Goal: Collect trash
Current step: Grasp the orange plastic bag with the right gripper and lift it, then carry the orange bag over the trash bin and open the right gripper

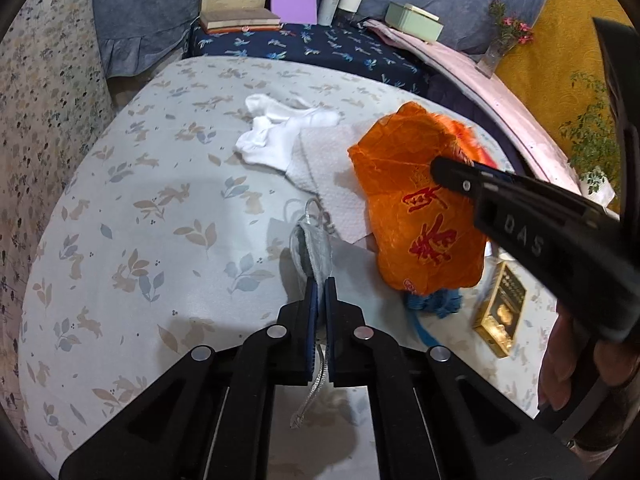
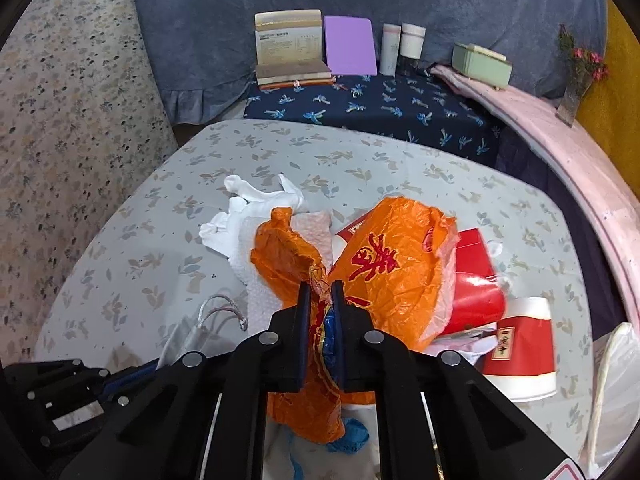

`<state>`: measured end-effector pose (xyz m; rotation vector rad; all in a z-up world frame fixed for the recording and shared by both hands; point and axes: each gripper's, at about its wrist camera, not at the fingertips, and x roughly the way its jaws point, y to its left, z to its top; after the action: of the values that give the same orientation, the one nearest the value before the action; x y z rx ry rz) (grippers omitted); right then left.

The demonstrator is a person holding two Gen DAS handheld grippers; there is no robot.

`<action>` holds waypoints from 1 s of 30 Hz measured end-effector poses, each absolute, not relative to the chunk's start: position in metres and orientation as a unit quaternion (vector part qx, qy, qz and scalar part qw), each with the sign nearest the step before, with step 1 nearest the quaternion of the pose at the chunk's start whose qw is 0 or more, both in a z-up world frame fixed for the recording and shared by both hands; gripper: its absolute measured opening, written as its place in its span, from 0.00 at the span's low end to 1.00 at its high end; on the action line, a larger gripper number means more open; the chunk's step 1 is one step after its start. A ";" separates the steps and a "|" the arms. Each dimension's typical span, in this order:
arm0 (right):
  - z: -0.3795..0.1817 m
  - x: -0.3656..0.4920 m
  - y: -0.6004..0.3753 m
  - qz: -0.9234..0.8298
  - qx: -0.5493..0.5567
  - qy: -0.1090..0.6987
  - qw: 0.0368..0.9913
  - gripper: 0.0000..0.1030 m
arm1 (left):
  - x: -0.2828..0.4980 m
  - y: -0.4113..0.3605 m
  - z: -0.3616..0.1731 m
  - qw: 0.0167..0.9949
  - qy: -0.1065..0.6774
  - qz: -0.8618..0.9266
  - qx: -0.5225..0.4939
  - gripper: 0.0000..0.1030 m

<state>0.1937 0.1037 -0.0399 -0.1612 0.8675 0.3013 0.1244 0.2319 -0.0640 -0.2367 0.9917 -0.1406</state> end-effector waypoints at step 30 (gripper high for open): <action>0.060 0.072 -0.159 -0.054 0.046 0.319 0.945 0.08 | 0.076 0.009 0.051 0.893 0.381 -0.239 -0.006 0.02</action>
<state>0.0719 -0.1589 0.0597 0.0944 0.6490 -0.1091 0.0756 0.0093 0.0506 -0.0116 0.7894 -0.4958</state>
